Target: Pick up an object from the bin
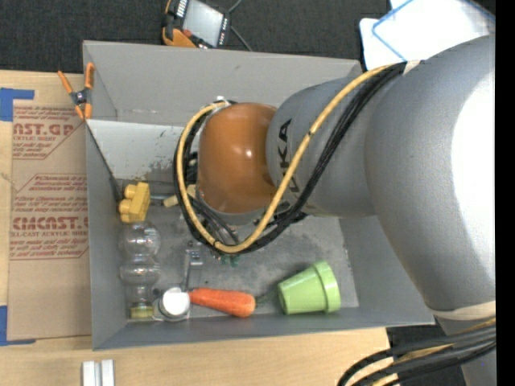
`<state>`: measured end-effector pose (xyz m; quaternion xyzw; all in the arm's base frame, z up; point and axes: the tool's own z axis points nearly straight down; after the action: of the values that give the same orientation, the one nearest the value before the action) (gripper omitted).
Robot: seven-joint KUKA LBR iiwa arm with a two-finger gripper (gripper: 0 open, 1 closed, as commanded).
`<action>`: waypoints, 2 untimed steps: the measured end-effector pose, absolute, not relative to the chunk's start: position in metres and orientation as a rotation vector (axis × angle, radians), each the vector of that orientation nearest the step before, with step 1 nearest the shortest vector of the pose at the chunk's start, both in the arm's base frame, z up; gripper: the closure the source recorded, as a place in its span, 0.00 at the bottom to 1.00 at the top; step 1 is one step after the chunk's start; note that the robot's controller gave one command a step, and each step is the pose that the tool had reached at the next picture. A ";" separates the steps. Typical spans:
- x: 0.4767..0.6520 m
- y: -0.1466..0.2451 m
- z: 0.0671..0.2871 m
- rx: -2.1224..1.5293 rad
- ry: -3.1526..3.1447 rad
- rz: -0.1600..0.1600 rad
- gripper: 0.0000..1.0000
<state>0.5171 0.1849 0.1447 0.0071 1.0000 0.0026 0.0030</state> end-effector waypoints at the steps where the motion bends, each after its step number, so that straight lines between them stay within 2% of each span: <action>1: 0.530 0.180 0.136 -0.263 3.121 0.009 0.00; 2: 0.531 0.176 0.129 0.115 3.132 0.011 0.00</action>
Offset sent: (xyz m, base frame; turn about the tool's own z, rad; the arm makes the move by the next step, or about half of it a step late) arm 0.0126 -0.0114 -0.0210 0.2869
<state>0.5306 0.1759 0.1289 0.0368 0.9993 0.0037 0.0036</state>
